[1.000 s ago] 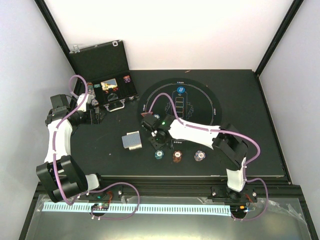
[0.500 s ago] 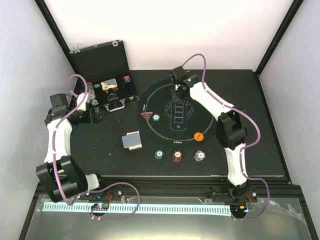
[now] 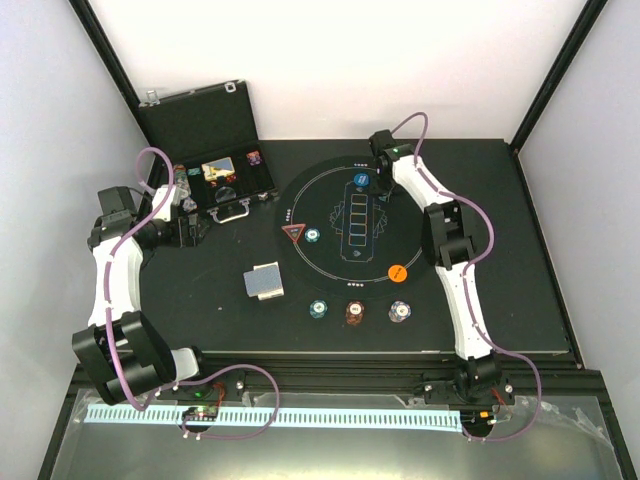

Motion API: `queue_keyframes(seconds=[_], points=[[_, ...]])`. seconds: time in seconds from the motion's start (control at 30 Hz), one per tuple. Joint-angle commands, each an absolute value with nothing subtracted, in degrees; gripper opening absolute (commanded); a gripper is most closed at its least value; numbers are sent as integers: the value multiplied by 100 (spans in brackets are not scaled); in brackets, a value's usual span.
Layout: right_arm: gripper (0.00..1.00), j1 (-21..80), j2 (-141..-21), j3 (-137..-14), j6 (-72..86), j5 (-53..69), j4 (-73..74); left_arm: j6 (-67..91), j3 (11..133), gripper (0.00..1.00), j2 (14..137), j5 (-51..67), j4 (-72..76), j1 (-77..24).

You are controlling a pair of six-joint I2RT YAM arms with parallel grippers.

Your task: Distribute texas hold em gaming equipment

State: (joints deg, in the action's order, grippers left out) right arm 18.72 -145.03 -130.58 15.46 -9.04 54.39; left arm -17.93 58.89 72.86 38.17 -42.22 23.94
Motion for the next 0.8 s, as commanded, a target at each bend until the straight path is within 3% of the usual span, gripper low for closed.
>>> queue_keyframes(seconds=[0.0,0.4,0.47,0.63,0.77], points=[[18,1877,-14679,-13474,1464,-883,5347,-1880,6090,99,7304,3989,-4319,2435],[23,1874,-14946,-13744,1544,-614,5173,-1892,6107,99,7304,3986,-4333,2439],[30,1877,-14971,-13746,1517,-628,5210,-1883,6117,99,7304,3986,-4337,2435],[64,1875,-14884,-13807,1460,-641,5344,-1880,6119,99,7304,3991,-4367,2435],[75,1878,-14638,-13905,1437,-686,5462,-1881,6117,99,7280,3995,-4400,2438]])
